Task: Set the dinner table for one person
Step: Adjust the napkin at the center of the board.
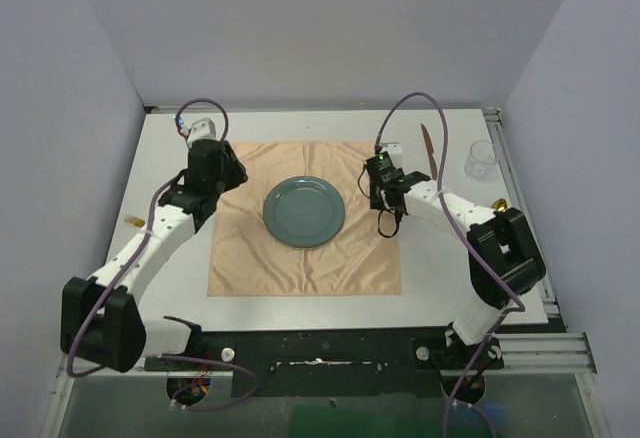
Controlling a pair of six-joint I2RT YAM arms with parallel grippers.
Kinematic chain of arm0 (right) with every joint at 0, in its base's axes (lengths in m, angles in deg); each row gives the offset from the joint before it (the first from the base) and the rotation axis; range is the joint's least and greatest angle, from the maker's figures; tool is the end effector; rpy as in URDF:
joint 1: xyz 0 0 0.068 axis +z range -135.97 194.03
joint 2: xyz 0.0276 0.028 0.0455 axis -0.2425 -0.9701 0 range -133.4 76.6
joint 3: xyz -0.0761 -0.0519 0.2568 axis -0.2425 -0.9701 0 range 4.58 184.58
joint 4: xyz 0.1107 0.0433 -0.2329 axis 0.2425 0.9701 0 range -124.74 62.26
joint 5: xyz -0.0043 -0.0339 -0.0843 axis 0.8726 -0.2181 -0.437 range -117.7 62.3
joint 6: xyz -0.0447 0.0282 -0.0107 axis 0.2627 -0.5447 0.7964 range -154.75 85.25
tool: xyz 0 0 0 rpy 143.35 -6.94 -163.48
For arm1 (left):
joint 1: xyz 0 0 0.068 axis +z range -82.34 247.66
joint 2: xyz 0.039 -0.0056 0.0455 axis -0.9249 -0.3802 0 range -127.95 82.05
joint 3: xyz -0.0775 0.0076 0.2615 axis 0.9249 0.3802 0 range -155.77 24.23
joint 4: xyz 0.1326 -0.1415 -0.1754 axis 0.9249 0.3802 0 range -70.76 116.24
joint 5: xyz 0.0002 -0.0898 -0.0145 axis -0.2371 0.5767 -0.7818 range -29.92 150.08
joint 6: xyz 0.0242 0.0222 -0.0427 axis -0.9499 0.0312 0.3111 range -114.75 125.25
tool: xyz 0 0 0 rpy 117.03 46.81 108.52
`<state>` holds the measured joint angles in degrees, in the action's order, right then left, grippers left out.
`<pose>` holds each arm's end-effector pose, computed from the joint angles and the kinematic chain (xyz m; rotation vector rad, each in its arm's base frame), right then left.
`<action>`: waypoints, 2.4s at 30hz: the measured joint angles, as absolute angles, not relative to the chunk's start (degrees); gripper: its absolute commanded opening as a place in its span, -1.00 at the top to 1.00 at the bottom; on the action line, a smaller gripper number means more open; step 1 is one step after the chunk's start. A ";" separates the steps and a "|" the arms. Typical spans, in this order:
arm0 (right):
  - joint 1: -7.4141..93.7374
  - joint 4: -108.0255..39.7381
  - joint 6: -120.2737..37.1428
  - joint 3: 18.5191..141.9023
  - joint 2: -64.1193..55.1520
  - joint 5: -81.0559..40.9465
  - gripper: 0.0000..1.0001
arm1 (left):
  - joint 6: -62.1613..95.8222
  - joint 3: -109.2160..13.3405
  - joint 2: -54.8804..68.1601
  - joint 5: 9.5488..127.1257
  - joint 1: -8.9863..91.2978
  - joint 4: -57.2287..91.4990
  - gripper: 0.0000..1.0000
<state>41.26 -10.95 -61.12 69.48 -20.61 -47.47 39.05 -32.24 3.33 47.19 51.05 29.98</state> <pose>0.3187 0.1504 0.2059 0.1126 2.4650 -0.0447 0.2985 -0.0807 0.2761 -0.4495 2.0951 -0.2761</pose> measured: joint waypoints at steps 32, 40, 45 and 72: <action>41.04 -10.84 -66.45 64.61 -25.49 -59.14 0.38 | 39.86 -22.14 17.78 37.44 47.54 46.55 0.26; 40.65 -13.68 -66.24 65.87 -26.32 -54.28 0.34 | 39.66 -21.92 17.75 37.79 47.16 46.09 0.26; 40.65 -14.20 -66.08 66.05 -26.36 -53.32 0.34 | 39.69 -21.24 17.75 37.79 47.16 46.00 0.26; 37.24 -26.58 -67.04 61.33 -26.69 -49.08 1.00 | 40.34 -20.15 19.09 37.31 47.12 46.29 0.27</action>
